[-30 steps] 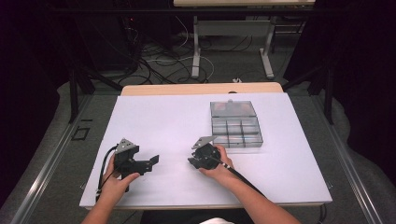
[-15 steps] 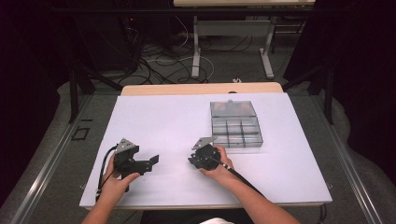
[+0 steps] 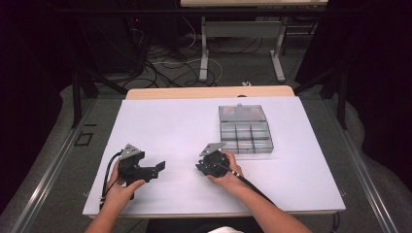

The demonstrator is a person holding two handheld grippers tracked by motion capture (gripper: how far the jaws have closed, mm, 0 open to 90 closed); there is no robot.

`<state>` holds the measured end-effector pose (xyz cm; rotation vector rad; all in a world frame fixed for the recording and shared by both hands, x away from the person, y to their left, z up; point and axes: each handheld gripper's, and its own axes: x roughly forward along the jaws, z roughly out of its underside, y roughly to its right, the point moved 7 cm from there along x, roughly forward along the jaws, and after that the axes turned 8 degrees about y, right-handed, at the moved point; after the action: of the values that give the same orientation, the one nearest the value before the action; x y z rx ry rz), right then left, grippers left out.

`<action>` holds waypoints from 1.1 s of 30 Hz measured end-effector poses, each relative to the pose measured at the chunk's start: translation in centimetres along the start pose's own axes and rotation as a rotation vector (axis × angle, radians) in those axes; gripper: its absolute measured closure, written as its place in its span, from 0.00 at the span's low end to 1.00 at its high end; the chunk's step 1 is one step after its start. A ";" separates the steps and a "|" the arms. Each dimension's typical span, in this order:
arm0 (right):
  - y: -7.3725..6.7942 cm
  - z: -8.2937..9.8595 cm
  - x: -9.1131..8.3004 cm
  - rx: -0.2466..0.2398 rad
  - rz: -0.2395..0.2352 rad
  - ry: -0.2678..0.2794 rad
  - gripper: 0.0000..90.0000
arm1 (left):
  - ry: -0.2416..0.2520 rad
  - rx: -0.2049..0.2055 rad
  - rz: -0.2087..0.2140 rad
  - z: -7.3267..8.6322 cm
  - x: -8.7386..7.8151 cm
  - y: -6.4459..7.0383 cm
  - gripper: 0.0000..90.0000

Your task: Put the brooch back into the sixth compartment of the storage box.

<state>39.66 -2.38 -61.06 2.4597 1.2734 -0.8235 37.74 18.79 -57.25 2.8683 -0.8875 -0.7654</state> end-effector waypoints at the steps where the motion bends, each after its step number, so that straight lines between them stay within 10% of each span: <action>1: 0.0 0.0 0.0 0.001 -0.002 0.000 0.86 | 0.000 0.000 0.000 0.0 0.0 0.0 0.04; 33: 0.3 -1.1 -1.3 0.026 -0.013 0.039 0.86 | -0.006 0.000 0.003 0.1 0.1 0.0 0.04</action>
<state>39.70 -2.92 -59.38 2.5023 1.3011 -0.8033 37.79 18.71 -57.38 2.8656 -0.8933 -0.7745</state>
